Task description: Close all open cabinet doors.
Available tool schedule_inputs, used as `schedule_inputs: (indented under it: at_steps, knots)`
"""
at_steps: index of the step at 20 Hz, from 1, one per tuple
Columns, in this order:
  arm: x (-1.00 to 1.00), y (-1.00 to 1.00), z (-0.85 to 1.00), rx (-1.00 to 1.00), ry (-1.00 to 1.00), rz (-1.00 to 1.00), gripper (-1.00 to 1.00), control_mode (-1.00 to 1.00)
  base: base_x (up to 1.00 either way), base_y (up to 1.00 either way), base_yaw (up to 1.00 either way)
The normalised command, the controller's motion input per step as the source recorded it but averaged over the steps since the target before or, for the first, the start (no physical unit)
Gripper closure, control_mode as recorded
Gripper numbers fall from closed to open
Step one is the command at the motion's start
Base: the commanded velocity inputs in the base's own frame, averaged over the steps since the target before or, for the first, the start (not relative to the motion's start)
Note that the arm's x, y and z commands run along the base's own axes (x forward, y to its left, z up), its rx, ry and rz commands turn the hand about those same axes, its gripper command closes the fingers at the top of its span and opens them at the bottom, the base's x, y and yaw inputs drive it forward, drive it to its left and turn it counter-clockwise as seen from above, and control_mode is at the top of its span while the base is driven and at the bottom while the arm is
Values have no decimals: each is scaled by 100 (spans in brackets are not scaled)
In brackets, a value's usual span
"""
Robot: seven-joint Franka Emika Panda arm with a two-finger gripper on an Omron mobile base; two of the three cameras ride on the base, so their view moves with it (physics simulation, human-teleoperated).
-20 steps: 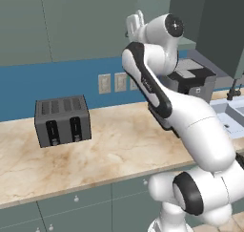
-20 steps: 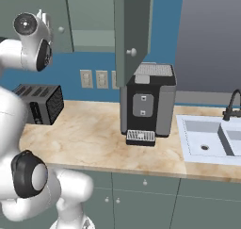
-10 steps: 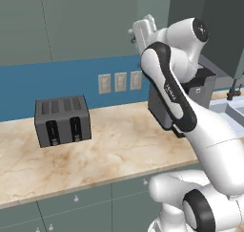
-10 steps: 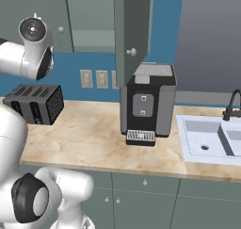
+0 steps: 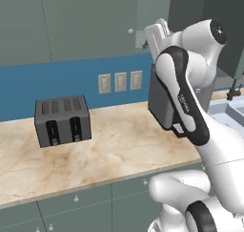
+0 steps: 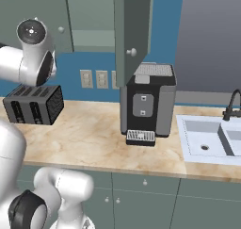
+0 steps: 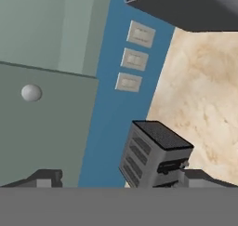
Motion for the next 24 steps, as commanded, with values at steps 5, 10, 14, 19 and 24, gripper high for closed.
schedule_inputs:
  at_steps: [5, 10, 14, 19, 24]
  knots:
    - [-23, -25, -1, -8, 13, -18, -100, -100, 0, 0, 0]
    - [-25, -26, -4, -16, 6, -2, -100, -100, 0, 0, 0]
    - [-30, -27, -9, -15, 1, 1, -100, -100, 0, 0, 0]
    - [-38, -33, -6, -7, 2, 9, -100, -100, 0, 0, 0]
    - [-46, -28, -10, -3, -1, -1, -100, -100, 0, 0, 0]
